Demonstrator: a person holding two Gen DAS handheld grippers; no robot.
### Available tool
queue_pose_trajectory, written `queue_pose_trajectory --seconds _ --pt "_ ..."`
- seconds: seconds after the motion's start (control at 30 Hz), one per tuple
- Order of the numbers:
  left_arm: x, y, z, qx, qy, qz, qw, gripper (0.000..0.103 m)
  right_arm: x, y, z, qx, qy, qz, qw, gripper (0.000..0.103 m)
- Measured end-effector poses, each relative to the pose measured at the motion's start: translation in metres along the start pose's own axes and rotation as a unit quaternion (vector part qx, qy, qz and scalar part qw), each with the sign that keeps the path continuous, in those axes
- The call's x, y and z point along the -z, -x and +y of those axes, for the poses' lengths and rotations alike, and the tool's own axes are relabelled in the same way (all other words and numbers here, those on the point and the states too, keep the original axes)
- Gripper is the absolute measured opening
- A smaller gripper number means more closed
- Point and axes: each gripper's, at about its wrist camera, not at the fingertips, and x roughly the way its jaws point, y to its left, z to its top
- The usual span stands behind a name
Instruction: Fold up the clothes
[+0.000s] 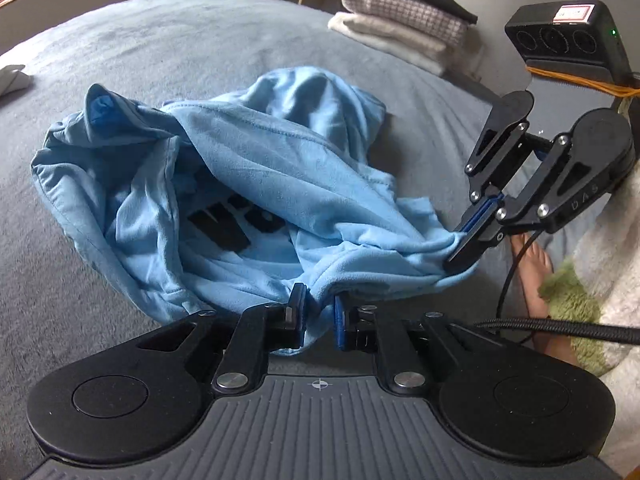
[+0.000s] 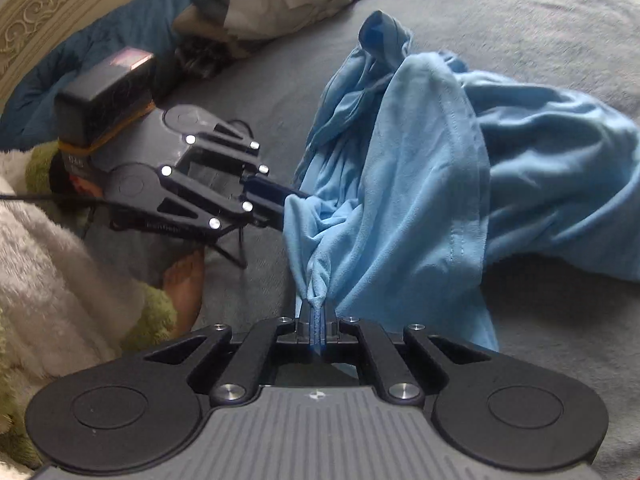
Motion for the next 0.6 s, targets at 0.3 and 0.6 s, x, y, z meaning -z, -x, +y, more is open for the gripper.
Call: queue_pose_trajectory --seconds 0.3,0.6 --pt "0.006 0.035 0.016 0.002 0.045 -0.002 0.9990 0.046 -0.005 0.025 0.001 -0.002 0.048 -0.004 0.999 0.045" --pt "-0.038 0.033 0.080 -0.105 0.191 -0.119 0.9687 0.058 -0.084 0.034 -0.030 0.084 0.031 -0.150 0.985 0.067"
